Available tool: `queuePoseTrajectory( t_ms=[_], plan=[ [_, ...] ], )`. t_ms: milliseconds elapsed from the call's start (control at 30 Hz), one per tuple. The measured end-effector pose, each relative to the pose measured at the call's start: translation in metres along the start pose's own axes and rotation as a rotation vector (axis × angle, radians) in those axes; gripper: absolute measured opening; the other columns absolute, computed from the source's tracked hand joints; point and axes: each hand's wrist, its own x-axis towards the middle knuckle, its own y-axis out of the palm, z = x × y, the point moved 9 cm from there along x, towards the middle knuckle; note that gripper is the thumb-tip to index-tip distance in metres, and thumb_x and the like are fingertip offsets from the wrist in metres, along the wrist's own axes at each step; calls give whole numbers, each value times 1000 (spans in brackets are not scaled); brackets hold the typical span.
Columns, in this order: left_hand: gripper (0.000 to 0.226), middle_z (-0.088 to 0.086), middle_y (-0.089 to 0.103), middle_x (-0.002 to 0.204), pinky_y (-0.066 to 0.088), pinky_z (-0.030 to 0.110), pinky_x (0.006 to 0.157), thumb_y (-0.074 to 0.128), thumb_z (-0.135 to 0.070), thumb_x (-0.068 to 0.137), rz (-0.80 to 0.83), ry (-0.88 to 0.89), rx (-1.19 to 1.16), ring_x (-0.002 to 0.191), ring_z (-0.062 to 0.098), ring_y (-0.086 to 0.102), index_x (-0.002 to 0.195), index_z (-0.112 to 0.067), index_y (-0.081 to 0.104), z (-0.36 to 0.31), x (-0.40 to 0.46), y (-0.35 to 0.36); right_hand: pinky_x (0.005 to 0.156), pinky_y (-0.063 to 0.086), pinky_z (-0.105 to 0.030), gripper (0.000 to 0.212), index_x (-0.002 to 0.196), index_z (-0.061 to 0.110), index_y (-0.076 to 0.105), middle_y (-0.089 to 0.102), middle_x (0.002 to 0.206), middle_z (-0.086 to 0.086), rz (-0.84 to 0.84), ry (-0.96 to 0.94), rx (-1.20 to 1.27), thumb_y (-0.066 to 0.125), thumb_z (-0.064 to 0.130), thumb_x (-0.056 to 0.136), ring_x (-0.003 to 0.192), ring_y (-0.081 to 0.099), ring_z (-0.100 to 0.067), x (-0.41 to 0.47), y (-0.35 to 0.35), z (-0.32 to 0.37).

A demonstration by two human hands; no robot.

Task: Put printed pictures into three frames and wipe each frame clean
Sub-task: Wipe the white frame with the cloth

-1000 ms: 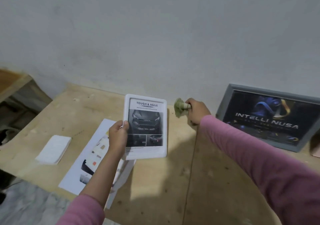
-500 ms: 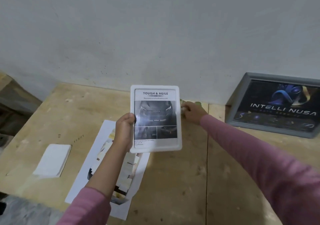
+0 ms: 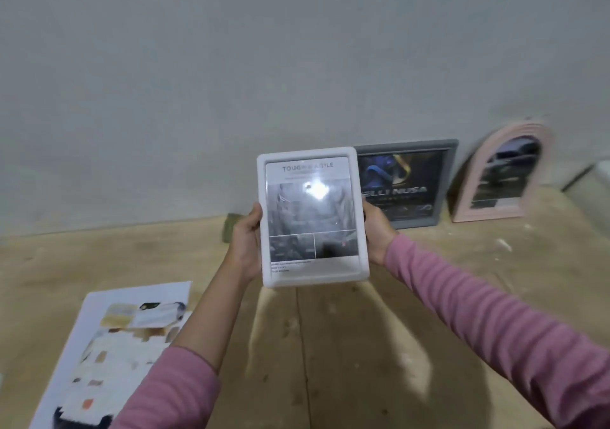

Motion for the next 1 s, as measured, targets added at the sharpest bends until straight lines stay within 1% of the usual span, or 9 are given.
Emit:
queuePoseTrajectory(
  t_ms=[67, 200, 333, 467, 567, 700, 767, 867, 1000],
  plan=[
    [66, 11, 74, 82, 58, 40, 59, 27, -46, 99, 53, -5, 57, 74, 32, 72, 82, -8, 78, 17, 7, 39, 96, 47, -52, 55, 107, 15, 68, 71, 106, -17, -54, -45, 13, 28, 52, 99, 101, 65, -36, -20, -38, 17],
    [55, 15, 73, 94, 56, 49, 74, 35, -49, 97, 65, -3, 164, 83, 36, 68, 102, -8, 71, 62, 21, 111, 102, 41, -55, 60, 115, 20, 64, 64, 120, -18, -143, -112, 77, 32, 65, 91, 111, 60, -38, -63, -125, 44],
    [56, 16, 74, 88, 58, 41, 54, 33, -49, 98, 165, -76, 246, 71, 34, 71, 99, -7, 71, 128, 23, 210, 101, 41, -55, 75, 132, 20, 53, 60, 126, -18, -176, -153, 179, 42, 73, 79, 115, 58, -39, -116, -222, 62],
    [58, 17, 73, 102, 57, 47, 77, 31, -53, 98, 233, -141, 312, 90, 34, 71, 111, -10, 67, 190, 33, 276, 100, 44, -50, 74, 126, 19, 58, 62, 124, -16, -184, -147, 252, 27, 73, 85, 113, 59, -36, -149, -297, 69],
    [63, 17, 72, 103, 54, 50, 81, 28, -52, 99, 279, -224, 302, 90, 34, 71, 96, -13, 78, 241, 36, 323, 104, 39, -54, 85, 131, 20, 54, 59, 129, -18, -232, -114, 285, 29, 81, 78, 116, 57, -38, -167, -352, 72],
    [59, 23, 67, 113, 43, 58, 97, 37, -54, 95, 263, -236, 272, 99, 42, 66, 104, -10, 74, 277, 44, 356, 79, 56, -48, 70, 117, 18, 65, 67, 116, -15, -277, -149, 353, 30, 72, 87, 95, 68, -35, -184, -410, 86],
    [56, 24, 62, 123, 35, 65, 102, 43, -53, 93, 278, -216, 271, 112, 46, 59, 118, -10, 67, 285, 51, 366, 79, 57, -48, 64, 102, 16, 74, 71, 107, -15, -229, -189, 376, 29, 61, 93, 91, 70, -33, -192, -421, 96],
    [54, 23, 63, 122, 43, 65, 94, 41, -48, 95, 315, -197, 249, 109, 45, 61, 130, -9, 56, 292, 57, 383, 101, 43, -54, 57, 112, 15, 69, 65, 120, -17, -196, -216, 369, 33, 56, 94, 109, 62, -35, -199, -436, 102],
    [51, 21, 70, 107, 56, 55, 77, 36, -45, 97, 346, -177, 243, 93, 39, 69, 110, -9, 69, 293, 62, 398, 88, 52, -47, 61, 123, 15, 61, 63, 124, -15, -186, -230, 347, 32, 59, 93, 106, 63, -35, -197, -445, 101]
  ],
)
